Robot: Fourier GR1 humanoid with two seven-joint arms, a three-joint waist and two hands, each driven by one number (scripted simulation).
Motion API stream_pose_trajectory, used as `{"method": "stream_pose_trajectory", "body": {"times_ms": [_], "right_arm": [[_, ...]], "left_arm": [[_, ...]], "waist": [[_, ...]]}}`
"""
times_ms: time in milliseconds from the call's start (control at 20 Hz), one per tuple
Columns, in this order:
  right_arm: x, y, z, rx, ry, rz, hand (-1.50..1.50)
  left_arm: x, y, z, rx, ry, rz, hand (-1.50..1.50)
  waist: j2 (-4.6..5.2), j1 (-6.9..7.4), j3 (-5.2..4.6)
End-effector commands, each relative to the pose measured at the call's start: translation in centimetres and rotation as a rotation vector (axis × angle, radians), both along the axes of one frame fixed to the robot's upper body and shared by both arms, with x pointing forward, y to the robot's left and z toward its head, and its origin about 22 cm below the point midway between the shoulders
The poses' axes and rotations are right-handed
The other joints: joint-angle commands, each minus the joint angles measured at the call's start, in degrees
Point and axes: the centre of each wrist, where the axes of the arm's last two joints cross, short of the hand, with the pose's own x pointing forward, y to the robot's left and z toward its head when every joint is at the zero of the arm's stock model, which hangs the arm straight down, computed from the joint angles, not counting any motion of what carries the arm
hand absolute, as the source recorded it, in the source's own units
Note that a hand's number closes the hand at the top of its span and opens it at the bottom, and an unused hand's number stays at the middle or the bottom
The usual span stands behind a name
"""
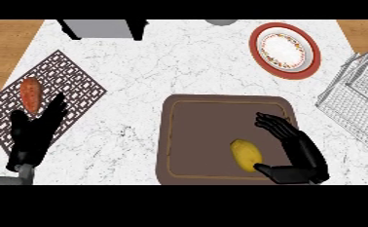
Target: Pick the lemon from the tray and place it in the tiered basket
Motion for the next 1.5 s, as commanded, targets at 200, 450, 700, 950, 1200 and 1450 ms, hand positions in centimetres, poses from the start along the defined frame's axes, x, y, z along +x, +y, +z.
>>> {"method": "stream_pose_trajectory", "body": {"times_ms": [200,450,700,950,1200,1450], "right_arm": [[2.2,-5.5,4.0,-0.641,0.039,0.186,-1.5],[4.1,-2.7,7.8,-0.687,0.092,0.458,-1.5],[7.7,0.1,10.5,-0.696,0.098,0.468,-1.5],[7.3,2.4,13.2,-0.725,0.173,0.542,-1.5],[5.8,2.8,12.7,-0.845,0.257,0.572,-1.5],[7.2,0.6,11.7,-0.915,0.292,0.537,-1.5]], "left_arm": [[-1.1,2.2,0.3,0.02,0.0,0.008,0.0],[-1.6,0.2,-0.7,-0.001,0.019,0.011,0.0],[-1.5,-0.5,-1.8,0.01,0.008,0.015,0.0],[-3.3,0.0,-1.0,0.003,0.011,0.01,0.0],[-2.0,1.7,0.0,-0.016,0.012,-0.006,0.0],[-1.1,1.7,0.7,-0.017,0.021,0.01,0.0]], "waist": [[-0.23,0.13,-0.11],[-0.34,-0.5,-0.11],[-0.2,-0.67,-0.07],[-0.33,-0.68,-0.07],[-0.33,-0.98,-0.07],[-0.24,-0.94,-0.05]]}}
